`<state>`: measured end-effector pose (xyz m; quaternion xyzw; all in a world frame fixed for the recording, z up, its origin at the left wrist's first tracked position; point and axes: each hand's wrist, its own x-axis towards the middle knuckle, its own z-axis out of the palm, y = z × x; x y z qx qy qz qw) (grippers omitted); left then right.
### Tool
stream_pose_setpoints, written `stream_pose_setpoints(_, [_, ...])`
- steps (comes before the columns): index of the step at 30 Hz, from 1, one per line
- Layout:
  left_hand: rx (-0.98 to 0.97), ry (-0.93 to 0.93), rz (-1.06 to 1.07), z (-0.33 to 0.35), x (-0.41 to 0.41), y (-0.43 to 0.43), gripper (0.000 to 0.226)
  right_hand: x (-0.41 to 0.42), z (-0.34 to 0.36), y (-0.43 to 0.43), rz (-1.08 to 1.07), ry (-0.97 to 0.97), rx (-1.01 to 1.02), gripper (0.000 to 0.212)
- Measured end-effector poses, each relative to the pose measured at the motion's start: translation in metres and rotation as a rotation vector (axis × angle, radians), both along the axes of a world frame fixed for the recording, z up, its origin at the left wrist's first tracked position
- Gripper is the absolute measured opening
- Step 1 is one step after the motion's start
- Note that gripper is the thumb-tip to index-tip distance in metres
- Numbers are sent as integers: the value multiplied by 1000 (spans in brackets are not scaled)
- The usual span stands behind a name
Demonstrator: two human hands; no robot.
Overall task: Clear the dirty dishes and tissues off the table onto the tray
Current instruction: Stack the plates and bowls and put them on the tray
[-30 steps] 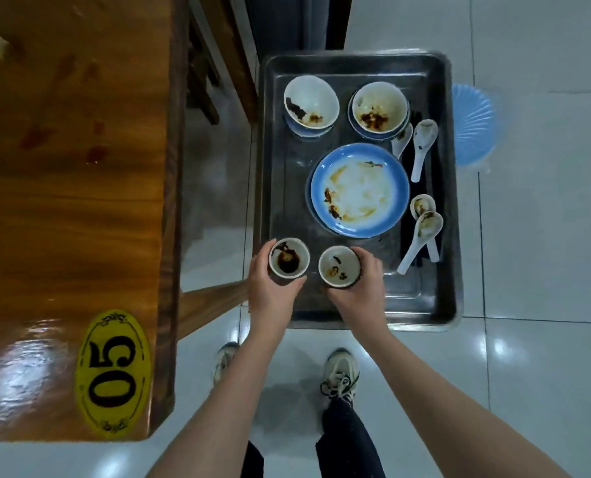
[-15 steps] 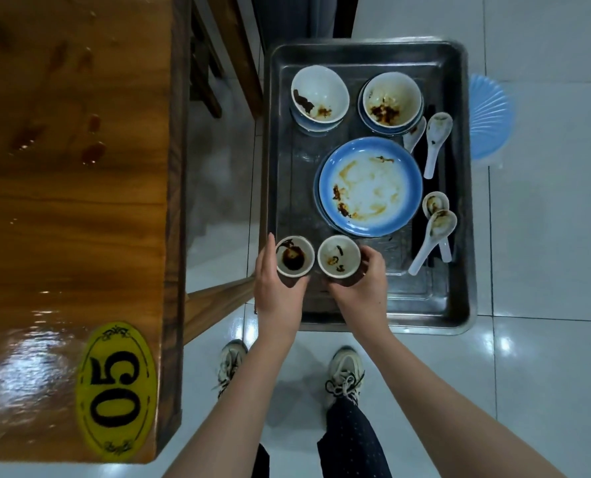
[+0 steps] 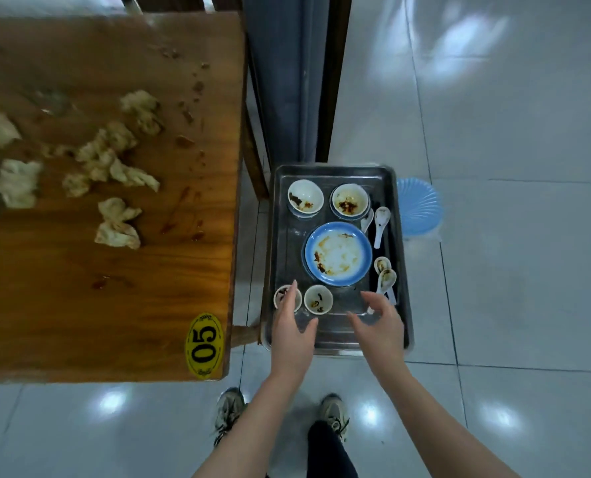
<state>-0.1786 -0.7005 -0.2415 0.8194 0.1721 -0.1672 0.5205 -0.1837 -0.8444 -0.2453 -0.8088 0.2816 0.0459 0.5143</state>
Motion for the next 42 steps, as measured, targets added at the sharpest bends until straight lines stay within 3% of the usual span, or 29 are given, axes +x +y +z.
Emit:
stream_pose_setpoints(9, [-42, -148, -12, 140, 26, 7, 65, 20, 136, -6, 124, -139, 4, 35])
stream_pose_setpoints(17, [52, -358, 101, 223, 27, 94, 54, 52, 220, 51, 277, -256, 9, 36])
stream_pose_setpoints(28, [189, -352, 368, 260, -11, 331, 47, 86, 278, 256, 535, -411, -36, 36])
stream_pose_setpoints(42, [220, -304, 657, 270, -38, 585, 56, 112, 278, 517, 684, -342, -23, 42])
